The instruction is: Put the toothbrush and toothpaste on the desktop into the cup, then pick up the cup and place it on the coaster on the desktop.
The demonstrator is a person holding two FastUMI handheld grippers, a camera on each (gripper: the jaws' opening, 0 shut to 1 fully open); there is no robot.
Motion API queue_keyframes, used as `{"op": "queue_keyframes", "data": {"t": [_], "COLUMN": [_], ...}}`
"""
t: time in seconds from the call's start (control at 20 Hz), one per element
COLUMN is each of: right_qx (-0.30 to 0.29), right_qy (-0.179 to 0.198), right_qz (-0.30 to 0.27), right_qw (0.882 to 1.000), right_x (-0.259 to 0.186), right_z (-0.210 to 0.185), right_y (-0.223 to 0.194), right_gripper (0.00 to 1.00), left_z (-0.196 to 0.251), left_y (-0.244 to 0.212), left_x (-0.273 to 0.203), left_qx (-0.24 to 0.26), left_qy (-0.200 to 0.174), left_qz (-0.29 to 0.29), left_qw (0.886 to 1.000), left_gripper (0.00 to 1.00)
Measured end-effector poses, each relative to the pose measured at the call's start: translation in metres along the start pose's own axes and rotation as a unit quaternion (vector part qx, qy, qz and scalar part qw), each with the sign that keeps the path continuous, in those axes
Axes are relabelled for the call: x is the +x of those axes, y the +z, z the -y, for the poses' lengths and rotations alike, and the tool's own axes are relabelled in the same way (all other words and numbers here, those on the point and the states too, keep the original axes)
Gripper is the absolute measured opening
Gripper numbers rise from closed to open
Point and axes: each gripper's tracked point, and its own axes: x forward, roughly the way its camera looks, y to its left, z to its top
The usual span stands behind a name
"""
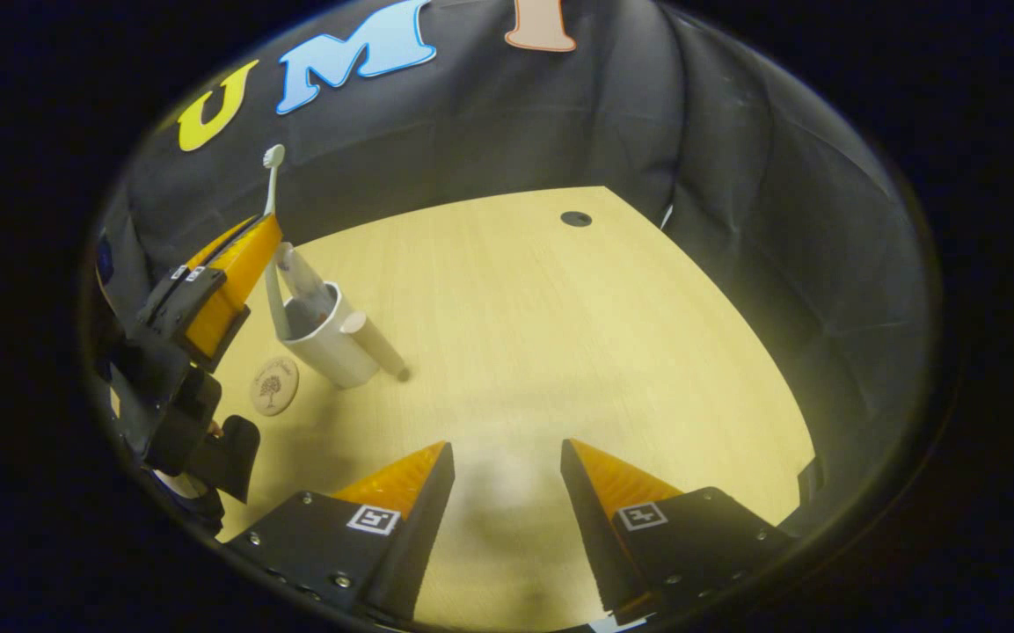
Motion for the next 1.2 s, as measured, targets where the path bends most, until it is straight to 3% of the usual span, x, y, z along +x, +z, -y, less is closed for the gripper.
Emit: {"op": "queue_keyframes", "data": {"t": [0.2,0.25,0.3,0.8,0.85,0.9,1.2], "right_qx": [-0.001,-0.002,-0.004,-0.011,-0.012,-0.012,-0.012], "right_qy": [0.001,0.001,0.0,-0.006,-0.007,-0.007,0.004], "right_qz": [-0.001,-0.001,-0.001,-0.018,-0.021,-0.023,-0.026], "right_qw": [1.0,1.0,1.0,1.0,1.0,1.0,1.0], "right_x": [-0.003,-0.004,-0.004,-0.009,-0.008,-0.007,-0.007], "right_z": [-0.003,-0.003,-0.002,-0.002,-0.001,-0.002,-0.004], "right_y": [0.0,0.0,0.0,-0.003,-0.005,-0.004,-0.003], "right_gripper": [0.74,0.74,0.74,0.74,0.74,0.74,0.74], "left_z": [-0.003,-0.004,-0.006,-0.008,-0.009,-0.011,-0.013], "left_y": [-0.013,-0.017,-0.018,-0.045,-0.046,-0.046,-0.049], "left_x": [0.001,0.001,0.001,0.007,0.006,0.004,-0.009], "left_qx": [-0.003,-0.004,-0.007,-0.001,-0.003,-0.005,-0.02], "left_qy": [0.003,0.005,0.007,0.027,0.028,0.031,0.033], "left_qz": [-0.012,-0.017,-0.019,-0.031,-0.032,-0.033,-0.05], "left_qw": [1.0,1.0,1.0,0.999,0.999,0.999,0.998], "left_gripper": [0.16,0.22,0.16,0.16,0.21,0.16,0.16]}}
